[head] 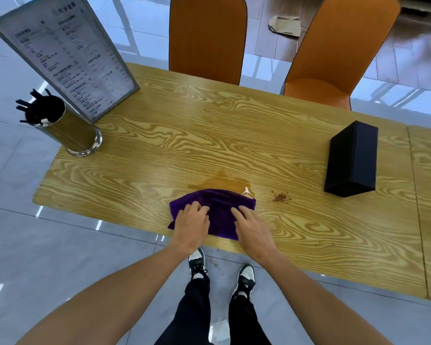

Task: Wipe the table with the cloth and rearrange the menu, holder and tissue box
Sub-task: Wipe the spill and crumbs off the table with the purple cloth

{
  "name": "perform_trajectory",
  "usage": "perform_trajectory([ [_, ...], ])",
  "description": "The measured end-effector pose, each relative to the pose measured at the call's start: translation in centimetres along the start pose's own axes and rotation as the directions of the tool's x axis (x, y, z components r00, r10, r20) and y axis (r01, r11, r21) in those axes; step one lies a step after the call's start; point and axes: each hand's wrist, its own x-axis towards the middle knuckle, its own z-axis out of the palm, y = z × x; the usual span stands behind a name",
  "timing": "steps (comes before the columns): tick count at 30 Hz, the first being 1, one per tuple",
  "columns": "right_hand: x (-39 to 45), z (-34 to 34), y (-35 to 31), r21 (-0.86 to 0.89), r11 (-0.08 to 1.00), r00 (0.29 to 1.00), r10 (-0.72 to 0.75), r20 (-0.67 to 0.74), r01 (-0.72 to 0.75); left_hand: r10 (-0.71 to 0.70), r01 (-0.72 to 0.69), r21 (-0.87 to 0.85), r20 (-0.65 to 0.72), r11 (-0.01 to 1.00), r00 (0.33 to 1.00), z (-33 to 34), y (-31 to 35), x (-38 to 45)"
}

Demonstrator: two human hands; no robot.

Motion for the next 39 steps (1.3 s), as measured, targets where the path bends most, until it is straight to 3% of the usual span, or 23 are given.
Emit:
perform_trajectory([
  [4, 0.1, 1.8, -1.1, -0.013, 0.991, 0.988, 0.134, 0.083, -0.134, -0.097, 0.096, 0.058, 0.006, 0.994, 0.995, 2.0, -0.6, -1.5],
  [7, -0.4, 2.9, -1.3, -0.093, 0.969, 0.97, 0.236, 0.056, -0.23, -0.16, 0.157, 0.102, 0.024, 0.982, 0.987, 2.6, -1.4, -1.7],
  [13, 0.5, 4.4, -3.0, -0.016, 0.926, 0.926, 0.378, 0.023, -0.378, -0.137, 0.129, 0.089, 0.079, 0.988, 0.987, 3.5, -2.4, -0.4],
  [17, 2.3, 4.2, -3.0, 0.032, 0.899, 0.9, 0.436, 0.018, -0.436, -0.107, 0.112, -0.043, 0.091, 0.993, 0.99, 3.4, -2.4, 1.4],
  [21, 4.9, 3.6, -1.8, 0.06, 0.901, 0.903, 0.43, 0.005, -0.429, -0.082, 0.095, -0.154, 0.089, 0.983, 0.993, 3.0, -2.6, 3.9],
  [26, 8.6, 2.3, 0.2, 0.016, 0.932, 0.932, 0.361, 0.028, -0.362, -0.045, 0.058, -0.11, 0.117, 0.992, 0.992, 2.3, -2.7, 7.9],
  [39, 19.7, -1.9, 2.6, 0.075, 0.991, 0.99, 0.106, 0.088, -0.113, 0.255, -0.228, -0.163, 0.173, 0.96, 0.951, -1.1, -3.1, 21.1],
])
